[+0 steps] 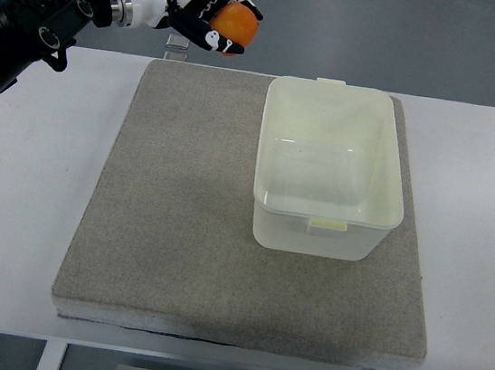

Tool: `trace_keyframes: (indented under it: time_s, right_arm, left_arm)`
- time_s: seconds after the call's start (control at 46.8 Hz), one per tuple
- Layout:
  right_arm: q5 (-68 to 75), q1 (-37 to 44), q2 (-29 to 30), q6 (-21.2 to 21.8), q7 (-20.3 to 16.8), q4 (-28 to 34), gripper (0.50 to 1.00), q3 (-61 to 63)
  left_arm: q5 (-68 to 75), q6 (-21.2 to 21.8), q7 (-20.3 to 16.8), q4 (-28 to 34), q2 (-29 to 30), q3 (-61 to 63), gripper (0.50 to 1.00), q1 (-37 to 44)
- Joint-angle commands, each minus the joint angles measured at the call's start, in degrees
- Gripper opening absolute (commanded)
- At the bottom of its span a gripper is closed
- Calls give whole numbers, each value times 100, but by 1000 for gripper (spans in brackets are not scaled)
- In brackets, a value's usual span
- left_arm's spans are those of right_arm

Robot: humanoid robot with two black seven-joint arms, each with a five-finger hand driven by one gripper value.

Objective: Put orange in box with left hand
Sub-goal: 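Lift the orange with the left hand away from the mat, then carry the orange with the left hand over the white box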

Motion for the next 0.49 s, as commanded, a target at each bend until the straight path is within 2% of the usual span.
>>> trace_keyframes:
  time_s: [0.0,0.385,0.47]
  right_arm:
    - [0,0,0,0,0,0,944,0]
    - [0,0,0,0,0,0,944,0]
    - [0,0,0,0,0,0,944,0]
  left_arm:
    - [-14,-2,1,-39,62,-326,500,-95]
    - [118,-2,1,-294,-70,-310,500,-226]
    - [118,-2,9,-259,-412,-257,500,-262]
